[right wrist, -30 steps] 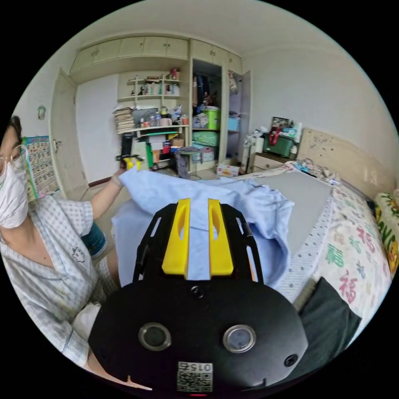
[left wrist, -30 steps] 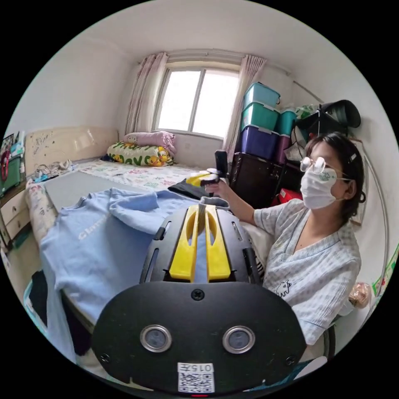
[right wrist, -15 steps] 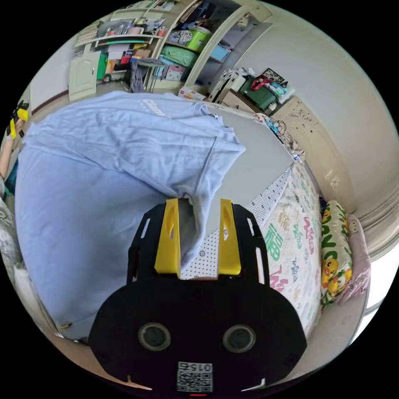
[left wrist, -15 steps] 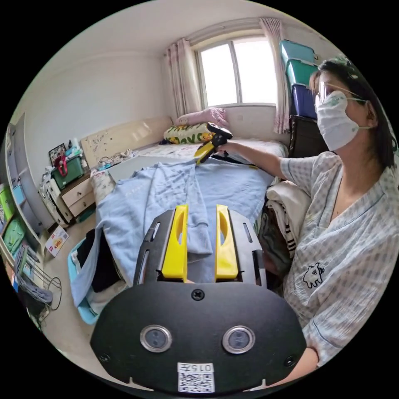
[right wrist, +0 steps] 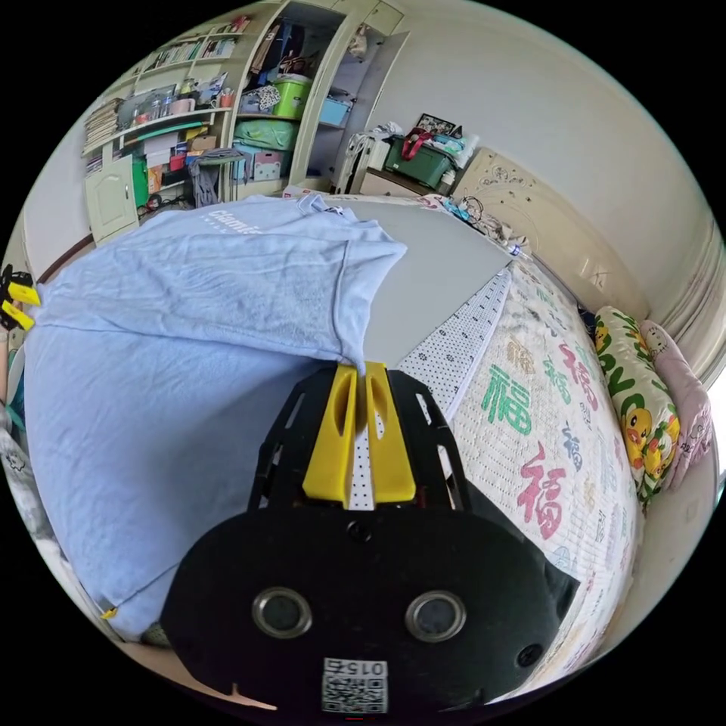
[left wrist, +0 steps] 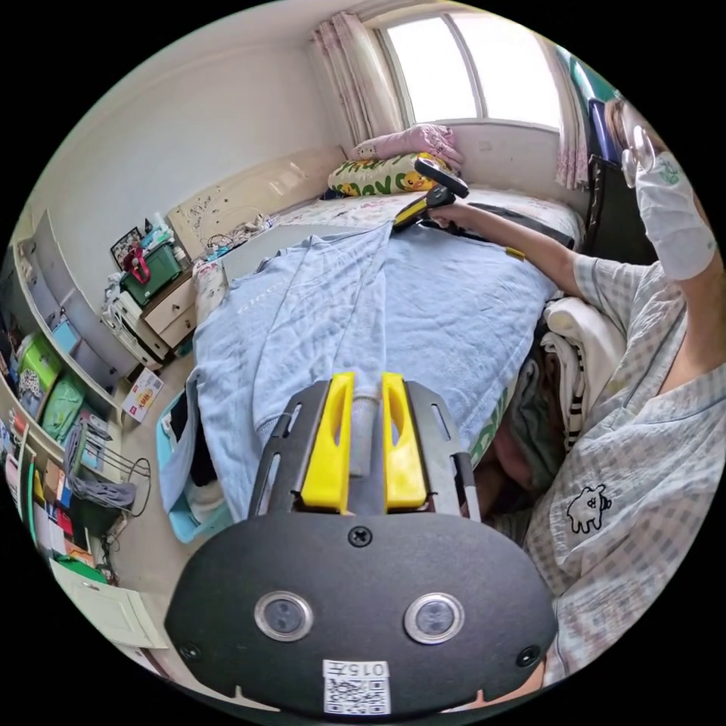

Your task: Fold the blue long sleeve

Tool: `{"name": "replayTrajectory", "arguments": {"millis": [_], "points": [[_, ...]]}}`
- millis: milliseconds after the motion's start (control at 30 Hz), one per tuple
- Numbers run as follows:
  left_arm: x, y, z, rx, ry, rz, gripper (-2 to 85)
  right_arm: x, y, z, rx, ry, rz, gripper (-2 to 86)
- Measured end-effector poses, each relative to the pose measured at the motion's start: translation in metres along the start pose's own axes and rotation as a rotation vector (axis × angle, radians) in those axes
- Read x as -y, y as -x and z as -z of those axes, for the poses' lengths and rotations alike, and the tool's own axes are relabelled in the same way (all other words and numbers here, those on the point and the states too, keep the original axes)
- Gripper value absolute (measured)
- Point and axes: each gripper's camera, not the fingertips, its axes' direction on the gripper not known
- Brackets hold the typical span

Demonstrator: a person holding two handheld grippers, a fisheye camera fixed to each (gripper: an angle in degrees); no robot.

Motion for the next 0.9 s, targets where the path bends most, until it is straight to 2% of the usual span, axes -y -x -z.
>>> {"name": "replayTrajectory", "arguments": {"millis": [267,367,467,667,767,900], "points": [[0.005,0.009,0.026,0.050,-0.004,0.020,3.4,-0.003,0.003,0.032,0.019,-0.161,0.079,8.1],[0.012,0.011,0.040,0.087,-0.021,0.005,2.6,0.004,0.020,0.035,-0.073,-0.218,0.142,7.7],[0.020,0.020,0.054,0.096,-0.046,0.010,2.2,0.014,0.023,0.018,-0.141,-0.117,0.154,4.4],[0.041,0.020,0.074,0.094,-0.075,-0.046,1.7,0.020,-0.036,0.016,-0.092,-0.065,-0.085,4.0],[0.055,0.013,0.058,0.099,0.013,-0.103,1.6,0.027,-0.039,0.007,-0.098,-0.006,-0.076,4.0],[0.057,0.013,0.065,0.121,0.026,-0.130,1.4,0.032,-0.038,0.004,-0.131,0.011,-0.047,4.1]]}}
